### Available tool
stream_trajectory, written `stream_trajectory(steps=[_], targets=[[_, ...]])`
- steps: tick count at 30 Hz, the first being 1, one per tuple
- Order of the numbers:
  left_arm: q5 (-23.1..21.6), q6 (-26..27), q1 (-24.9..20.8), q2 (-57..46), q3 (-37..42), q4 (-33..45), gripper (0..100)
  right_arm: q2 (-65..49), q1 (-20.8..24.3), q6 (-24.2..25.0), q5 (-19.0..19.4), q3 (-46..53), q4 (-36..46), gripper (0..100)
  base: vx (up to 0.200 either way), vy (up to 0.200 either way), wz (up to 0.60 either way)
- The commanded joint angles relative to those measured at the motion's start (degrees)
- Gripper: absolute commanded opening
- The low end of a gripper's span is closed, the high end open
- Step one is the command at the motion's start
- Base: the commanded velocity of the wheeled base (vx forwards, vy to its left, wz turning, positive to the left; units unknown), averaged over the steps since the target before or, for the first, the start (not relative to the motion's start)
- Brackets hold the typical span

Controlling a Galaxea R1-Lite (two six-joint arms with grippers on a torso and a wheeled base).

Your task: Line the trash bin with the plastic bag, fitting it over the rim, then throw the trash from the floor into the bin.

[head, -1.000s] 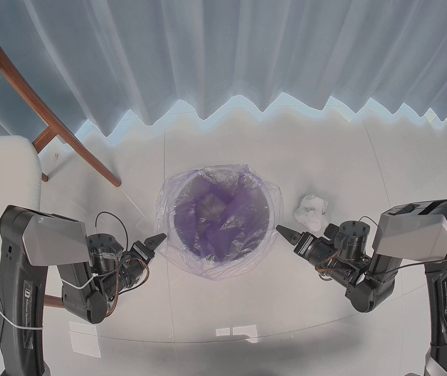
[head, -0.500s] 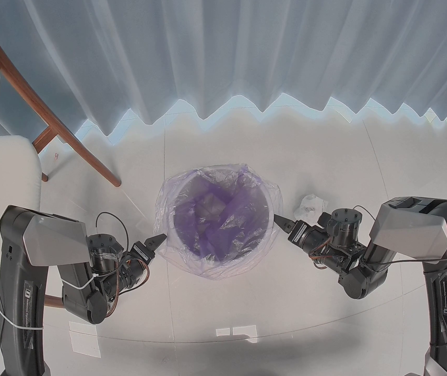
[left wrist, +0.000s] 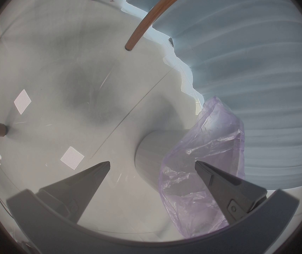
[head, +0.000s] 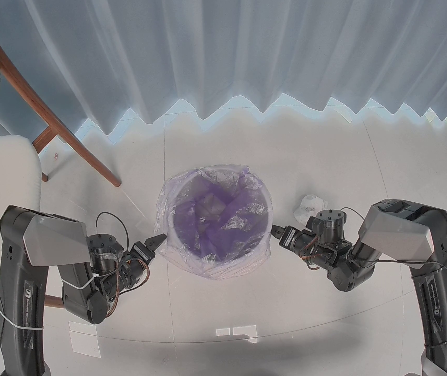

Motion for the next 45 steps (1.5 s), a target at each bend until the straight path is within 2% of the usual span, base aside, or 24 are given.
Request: stream_trajectory(steps=[1,8,9,13,16,18,21,25,26,31,37,45], targets=[[0.0,0.0,0.0,0.1,0.0,0.0,100,3.6,-2.0,-3.4,-0.8,-6.2,5.1,100,0.000,0.000,0.00],[-0.1,0.0,0.0,0.1,0.0,0.1,100,4.7,-4.3,-5.6,-2.0,-10.4,10.7,100,0.000,0.000,0.00],[-0.1,0.0,0.0,0.1,0.0,0.0,100,5.4,-5.4,-7.4,-2.7,-11.6,12.7,100,0.000,0.000,0.00],[-0.1,0.0,0.0,0.1,0.0,0.1,100,4.7,-6.9,-7.7,-3.5,-10.4,13.2,100,0.000,0.000,0.00],[-0.1,0.0,0.0,0.1,0.0,0.0,100,-4.0,-6.3,-4.0,-3.1,2.4,10.8,100,0.000,0.000,0.00],[-0.1,0.0,0.0,0.2,0.0,0.0,100,-9.6,-4.2,0.4,-2.3,11.8,6.9,100,0.000,0.000,0.00],[-0.1,0.0,0.0,0.2,-0.1,0.1,100,-14.9,-0.7,4.6,0.6,24.9,-4.5,100,0.000,0.000,0.00],[-0.1,0.0,0.0,0.2,-0.1,0.0,100,-13.2,2.1,5.2,0.7,33.4,-18.9,100,0.000,0.000,0.00],[0.0,0.0,0.0,0.2,-0.1,0.0,100,-10.6,2.6,5.2,0.7,35.6,-26.2,100,0.000,0.000,0.00],[0.0,0.0,0.0,0.2,-0.1,0.0,100,-8.5,3.5,5.2,0.9,35.6,-26.2,100,0.000,0.000,0.00],[-0.1,0.0,0.0,0.2,-0.1,0.0,100,-8.3,7.0,7.8,0.9,32.5,-26.4,100,0.000,0.000,0.00],[-0.1,0.0,0.0,0.2,-0.1,0.0,100,-9.7,10.6,8.1,0.8,31.1,-26.4,100,0.000,0.000,0.00]])
